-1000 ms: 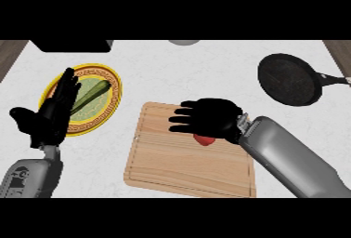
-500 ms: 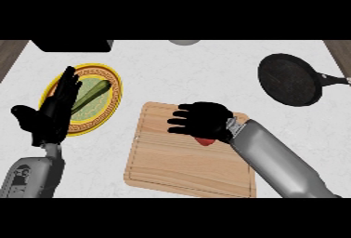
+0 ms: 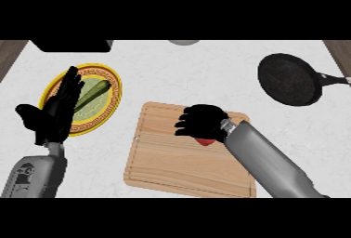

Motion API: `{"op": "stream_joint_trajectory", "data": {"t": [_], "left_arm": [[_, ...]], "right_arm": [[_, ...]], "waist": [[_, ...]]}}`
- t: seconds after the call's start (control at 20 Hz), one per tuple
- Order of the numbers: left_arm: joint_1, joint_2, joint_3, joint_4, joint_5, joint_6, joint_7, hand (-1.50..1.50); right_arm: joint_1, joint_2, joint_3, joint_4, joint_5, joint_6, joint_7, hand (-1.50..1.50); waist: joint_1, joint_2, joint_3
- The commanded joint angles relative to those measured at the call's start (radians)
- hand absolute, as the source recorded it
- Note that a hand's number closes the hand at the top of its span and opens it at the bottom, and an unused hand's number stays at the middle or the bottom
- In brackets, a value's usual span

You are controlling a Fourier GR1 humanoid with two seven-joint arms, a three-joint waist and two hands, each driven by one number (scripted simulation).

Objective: Pick the bell pepper from the cutting board and place it in the pan

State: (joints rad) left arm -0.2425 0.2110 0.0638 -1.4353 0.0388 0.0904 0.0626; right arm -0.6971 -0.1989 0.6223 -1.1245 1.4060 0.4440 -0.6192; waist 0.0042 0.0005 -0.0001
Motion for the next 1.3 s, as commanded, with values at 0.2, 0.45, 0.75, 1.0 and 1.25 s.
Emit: {"op": "stream_joint_trajectory", "data": {"t": [0.2, 0.45, 0.75, 1.0, 1.25], "left_arm": [[-0.019, 0.019, 0.03, -0.034, 0.014, -0.024, 0.035, 0.0], [-0.011, -0.006, 0.019, -0.038, -0.016, -0.005, 0.031, 0.0], [0.026, 0.023, 0.061, -0.032, 0.02, -0.038, 0.019, 0.0], [0.086, 0.03, 0.083, -0.046, 0.0, -0.002, 0.017, 0.0], [0.077, 0.031, 0.085, -0.05, 0.016, -0.017, 0.024, 0.0]], "right_arm": [[-0.012, 0.005, -0.007, 0.078, 0.056, -0.117, -0.153, 1.5], [-0.004, 0.023, -0.043, 0.083, 0.092, -0.119, -0.19, 1.5], [0.14, 0.048, -0.181, -0.058, 0.004, -0.04, 0.007, 1.5], [0.357, 0.092, -0.409, -0.102, -0.087, -0.077, 0.292, 1.5], [0.46, 0.17, -0.479, -0.463, -0.17, -0.159, 0.374, 1.5]], "waist": [[0.003, 0.0, 0.0], [0.0, 0.0, 0.0], [-0.037, -0.014, 0.0], [-0.106, -0.031, 0.001], [-0.1, -0.031, -0.001]]}}
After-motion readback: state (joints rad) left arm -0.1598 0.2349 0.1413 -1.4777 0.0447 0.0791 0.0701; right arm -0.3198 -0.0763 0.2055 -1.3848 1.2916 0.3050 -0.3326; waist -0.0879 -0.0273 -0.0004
